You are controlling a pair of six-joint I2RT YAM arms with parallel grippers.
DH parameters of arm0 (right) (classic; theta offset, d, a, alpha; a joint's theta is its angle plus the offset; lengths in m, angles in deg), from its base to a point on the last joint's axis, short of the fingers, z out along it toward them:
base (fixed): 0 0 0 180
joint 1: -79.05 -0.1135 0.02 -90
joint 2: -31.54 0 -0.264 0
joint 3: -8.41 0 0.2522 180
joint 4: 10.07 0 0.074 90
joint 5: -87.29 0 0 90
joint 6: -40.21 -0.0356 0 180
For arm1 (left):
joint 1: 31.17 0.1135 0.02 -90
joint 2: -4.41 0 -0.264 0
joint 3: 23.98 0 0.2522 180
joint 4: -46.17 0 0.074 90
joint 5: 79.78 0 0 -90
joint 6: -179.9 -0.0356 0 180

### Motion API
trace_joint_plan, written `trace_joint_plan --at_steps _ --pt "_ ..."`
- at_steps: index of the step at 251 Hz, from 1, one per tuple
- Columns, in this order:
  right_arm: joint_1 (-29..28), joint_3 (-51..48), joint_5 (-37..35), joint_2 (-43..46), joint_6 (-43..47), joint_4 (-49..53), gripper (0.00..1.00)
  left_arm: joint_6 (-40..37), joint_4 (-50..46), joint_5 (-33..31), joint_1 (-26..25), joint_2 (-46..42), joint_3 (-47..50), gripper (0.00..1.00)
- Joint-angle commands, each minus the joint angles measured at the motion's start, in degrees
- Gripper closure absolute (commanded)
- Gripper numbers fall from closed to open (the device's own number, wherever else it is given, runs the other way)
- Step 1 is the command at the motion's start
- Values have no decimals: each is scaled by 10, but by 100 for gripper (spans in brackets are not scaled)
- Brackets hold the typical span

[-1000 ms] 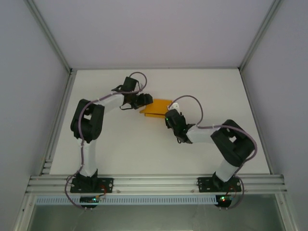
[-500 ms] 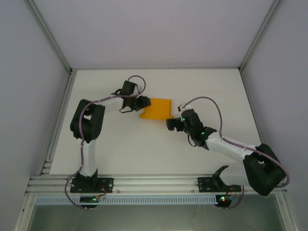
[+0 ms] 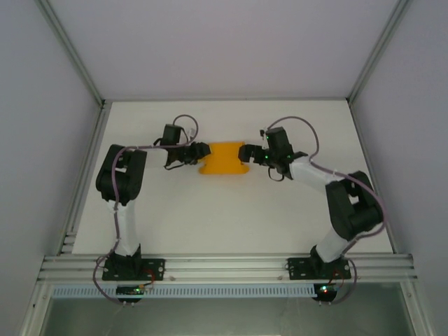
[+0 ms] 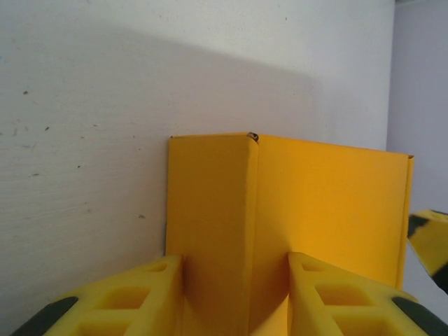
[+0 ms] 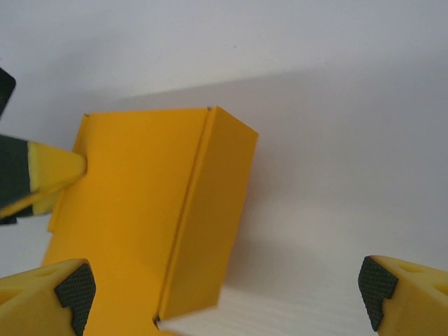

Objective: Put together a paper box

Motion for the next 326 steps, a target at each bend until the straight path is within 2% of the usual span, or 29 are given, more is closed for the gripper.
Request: trace_joint_plan --at_steps 1,51,79,97,114,122,153,170,190,201,209,225,233,239,242,272,305,326 --pt "8 52 96 -55 -51 27 1 14 -47 -21 13 40 45 64" --pt "16 136 192 -155 -100 41 5 20 -13 -6 22 44 64 65" --pt "16 150 244 -192 -151 -6 12 23 1 3 22 47 67 65" --pt "15 152 277 -209 -182 -47 19 23 8 5 22 50 67 65" --pt "16 150 307 -221 -217 -92 31 29 17 8 21 49 67 65" --pt "17 145 311 -221 -234 -114 34 30 23 12 21 48 67 64" --pt "20 135 315 -207 -243 -130 42 21 35 8 19 31 65 60" --pt "23 128 317 -196 -243 -127 51 13 37 9 15 16 61 57" --pt "26 119 322 -180 -251 -134 59 -7 35 8 9 -12 54 52" --pt "30 101 324 -171 -256 -140 60 -25 26 2 6 -31 50 48" --pt "31 94 328 -164 -258 -144 60 -40 18 -1 2 -46 44 42" --pt "35 79 327 -143 -259 -140 60 -84 -10 -23 -5 -83 35 28" --pt "37 71 327 -131 -257 -136 59 -111 -23 -38 -9 -104 32 17" --pt "39 65 326 -121 -255 -130 59 -133 -33 -53 -13 -121 31 3" --pt "40 63 325 -116 -252 -125 59 -145 -40 -61 -15 -130 30 0" --pt "52 44 318 -57 -228 -45 58 -300 -76 -145 -56 -226 38 0" --pt "79 42 333 -4 -223 75 61 -538 -55 -236 -143 -325 97 0" --pt "103 61 348 18 -228 197 61 -711 -62 -279 -199 -369 139 0"
